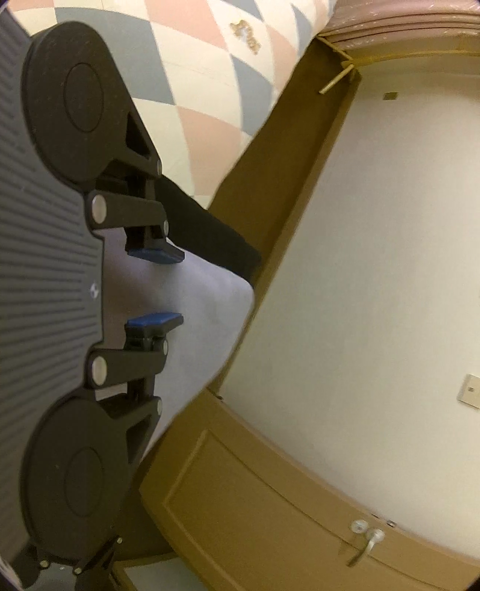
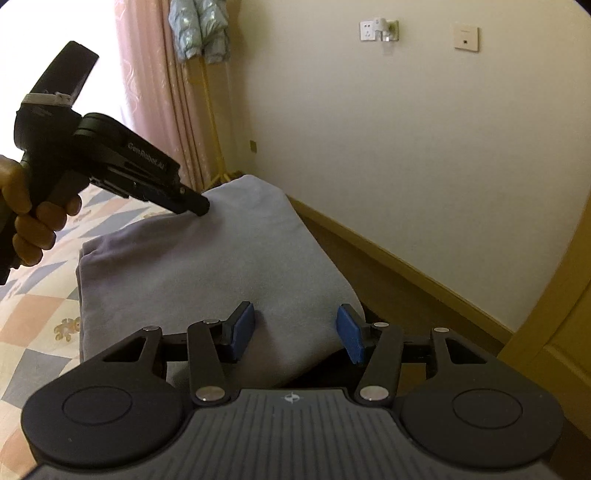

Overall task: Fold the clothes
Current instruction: 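Open both grippers and pull back from the stack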

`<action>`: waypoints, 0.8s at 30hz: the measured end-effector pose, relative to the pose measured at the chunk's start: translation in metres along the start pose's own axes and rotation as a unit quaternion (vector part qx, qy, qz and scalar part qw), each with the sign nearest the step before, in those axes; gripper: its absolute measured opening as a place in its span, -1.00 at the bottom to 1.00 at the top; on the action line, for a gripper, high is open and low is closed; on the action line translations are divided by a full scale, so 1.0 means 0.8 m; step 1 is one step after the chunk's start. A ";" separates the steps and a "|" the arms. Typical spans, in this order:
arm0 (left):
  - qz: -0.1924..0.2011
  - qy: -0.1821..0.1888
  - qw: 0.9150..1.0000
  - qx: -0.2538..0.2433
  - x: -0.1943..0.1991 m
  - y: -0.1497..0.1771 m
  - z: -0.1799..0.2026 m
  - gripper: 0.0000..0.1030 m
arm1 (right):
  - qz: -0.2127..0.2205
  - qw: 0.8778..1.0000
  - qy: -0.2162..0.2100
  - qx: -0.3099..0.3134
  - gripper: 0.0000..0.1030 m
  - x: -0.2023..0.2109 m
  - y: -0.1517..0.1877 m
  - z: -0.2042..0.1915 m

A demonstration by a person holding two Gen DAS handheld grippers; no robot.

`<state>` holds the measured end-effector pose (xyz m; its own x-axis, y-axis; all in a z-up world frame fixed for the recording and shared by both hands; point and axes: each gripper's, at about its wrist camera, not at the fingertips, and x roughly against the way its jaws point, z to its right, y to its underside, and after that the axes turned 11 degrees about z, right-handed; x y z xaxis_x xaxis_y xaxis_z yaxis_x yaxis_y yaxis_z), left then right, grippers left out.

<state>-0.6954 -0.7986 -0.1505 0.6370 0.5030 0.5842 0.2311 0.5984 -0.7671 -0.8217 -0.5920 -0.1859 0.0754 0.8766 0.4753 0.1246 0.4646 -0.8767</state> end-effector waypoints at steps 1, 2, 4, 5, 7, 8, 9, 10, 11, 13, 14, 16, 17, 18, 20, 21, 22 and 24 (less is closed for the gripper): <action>0.006 0.001 1.000 0.002 0.015 0.000 0.002 -0.55 | 0.006 1.000 0.001 -0.004 0.02 0.009 -0.006 0.000; 0.009 0.007 1.000 0.010 0.030 0.006 0.003 -0.54 | 0.016 1.000 0.002 -0.008 0.03 0.018 -0.011 0.001; 0.015 0.019 0.999 0.026 0.060 0.020 0.005 -0.51 | 0.043 0.999 -0.008 -0.015 0.03 0.043 -0.019 -0.002; 0.013 0.023 0.999 0.034 0.071 0.028 0.005 -0.51 | 0.052 0.998 -0.017 -0.016 0.03 0.054 -0.019 -0.006; 0.001 0.018 0.999 0.040 0.082 0.051 0.005 -0.50 | 0.053 0.998 -0.032 -0.011 0.03 0.070 -0.015 -0.015; -0.009 0.009 0.999 0.041 0.081 0.065 0.004 -0.49 | 0.045 0.998 -0.038 -0.001 0.03 0.072 -0.008 -0.020; -0.023 -0.002 0.999 0.043 0.076 0.076 0.001 -0.49 | 0.036 0.998 -0.043 0.015 0.03 0.073 0.000 -0.026; -0.038 -0.010 0.998 0.046 0.069 0.087 -0.002 -0.49 | 0.023 0.998 -0.044 0.033 0.03 0.070 0.010 -0.033; -0.052 -0.017 0.997 0.050 0.061 0.097 -0.006 -0.51 | 0.006 0.998 -0.038 0.059 0.03 0.060 0.020 -0.043; -0.048 -0.026 0.997 0.055 0.070 0.096 -0.008 -0.52 | -0.005 0.995 -0.026 0.099 0.08 0.045 0.036 -0.057; -0.044 -0.030 0.997 0.058 0.074 0.095 -0.009 -0.51 | -0.004 0.995 -0.028 0.100 0.11 0.040 0.036 -0.059; -0.019 -0.035 0.998 0.054 0.103 0.086 -0.009 -0.47 | -0.015 0.995 -0.031 0.096 0.12 0.033 0.026 -0.062; -0.008 -0.041 0.998 0.053 0.119 0.083 -0.010 -0.37 | -0.017 0.995 -0.030 0.094 0.12 0.036 0.019 -0.060; -0.001 -0.051 0.997 0.053 0.134 0.080 -0.012 -0.29 | -0.016 0.996 -0.027 0.089 0.12 0.041 0.013 -0.057; 0.010 -0.077 0.995 0.055 0.173 0.078 -0.011 -0.07 | -0.007 0.997 -0.024 0.066 0.15 0.061 0.001 -0.052; 0.012 -0.089 0.994 0.058 0.189 0.079 -0.012 -0.02 | -0.004 0.999 -0.022 0.049 0.19 0.069 -0.006 -0.049; 0.011 -0.102 0.993 0.062 0.208 0.084 -0.013 0.06 | -0.002 0.999 -0.017 0.031 0.31 0.077 -0.012 -0.046; 0.006 -0.118 0.991 0.065 0.239 0.098 -0.010 0.22 | -0.005 1.000 -0.005 -0.009 0.37 0.105 -0.021 -0.044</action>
<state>-0.5496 -0.6600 -0.1008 0.4460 0.6326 0.6331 0.1182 0.6595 -0.7423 -0.7826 -0.5303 -0.1284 0.0642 0.8736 0.4824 0.1421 0.4704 -0.8709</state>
